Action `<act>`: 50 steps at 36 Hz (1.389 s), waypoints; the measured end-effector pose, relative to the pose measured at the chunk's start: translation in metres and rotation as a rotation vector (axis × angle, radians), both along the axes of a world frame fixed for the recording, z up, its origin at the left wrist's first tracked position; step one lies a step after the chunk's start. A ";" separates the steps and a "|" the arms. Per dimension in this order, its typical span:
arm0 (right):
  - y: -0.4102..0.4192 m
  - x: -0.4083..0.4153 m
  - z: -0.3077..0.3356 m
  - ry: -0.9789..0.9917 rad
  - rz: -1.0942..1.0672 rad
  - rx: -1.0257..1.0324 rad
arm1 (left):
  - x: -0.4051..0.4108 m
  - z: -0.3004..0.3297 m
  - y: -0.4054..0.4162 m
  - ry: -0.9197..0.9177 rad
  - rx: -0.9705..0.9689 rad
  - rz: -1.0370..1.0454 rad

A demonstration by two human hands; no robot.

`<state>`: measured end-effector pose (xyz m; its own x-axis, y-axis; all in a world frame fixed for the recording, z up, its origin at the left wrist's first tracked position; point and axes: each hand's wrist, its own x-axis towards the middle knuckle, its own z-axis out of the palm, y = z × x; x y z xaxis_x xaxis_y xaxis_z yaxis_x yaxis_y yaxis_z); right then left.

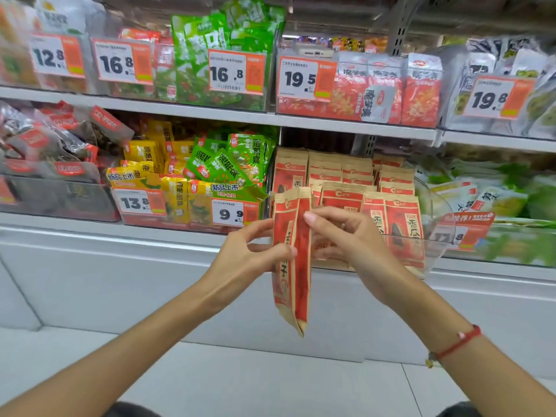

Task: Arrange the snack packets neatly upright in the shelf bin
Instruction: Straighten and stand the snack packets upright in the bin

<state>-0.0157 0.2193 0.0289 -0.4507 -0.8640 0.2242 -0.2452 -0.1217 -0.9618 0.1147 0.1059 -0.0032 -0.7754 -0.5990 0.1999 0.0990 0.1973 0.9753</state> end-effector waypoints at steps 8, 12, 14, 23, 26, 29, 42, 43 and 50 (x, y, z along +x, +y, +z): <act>0.002 -0.004 0.000 -0.019 0.066 0.034 | -0.001 0.001 -0.004 0.026 -0.010 0.049; 0.005 0.001 -0.003 0.200 0.092 0.054 | 0.001 0.006 -0.010 0.158 0.097 0.141; 0.003 0.006 -0.009 0.290 0.061 0.043 | 0.002 0.007 -0.012 0.199 0.113 0.198; -0.005 0.011 -0.024 0.468 -0.072 -0.037 | -0.002 0.006 -0.004 0.194 0.091 0.406; -0.006 0.012 -0.025 0.500 -0.135 -0.048 | -0.002 0.007 0.001 0.153 0.068 0.412; -0.004 0.003 -0.020 0.444 -0.151 -0.076 | 0.000 0.006 -0.001 0.119 0.041 0.352; 0.006 -0.016 -0.010 0.197 -0.048 0.004 | 0.003 0.010 -0.003 0.062 0.143 0.148; 0.005 -0.015 -0.012 0.246 -0.097 -0.002 | 0.002 0.009 -0.003 0.072 0.153 0.181; 0.001 0.006 -0.027 0.681 -0.212 0.116 | -0.007 0.011 0.008 0.246 0.229 0.376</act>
<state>-0.0096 0.2198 0.0019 -0.4043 -0.8087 0.4273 -0.8017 0.0885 -0.5911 0.1073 0.1138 0.0078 -0.4441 -0.8776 0.1804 0.2942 0.0474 0.9546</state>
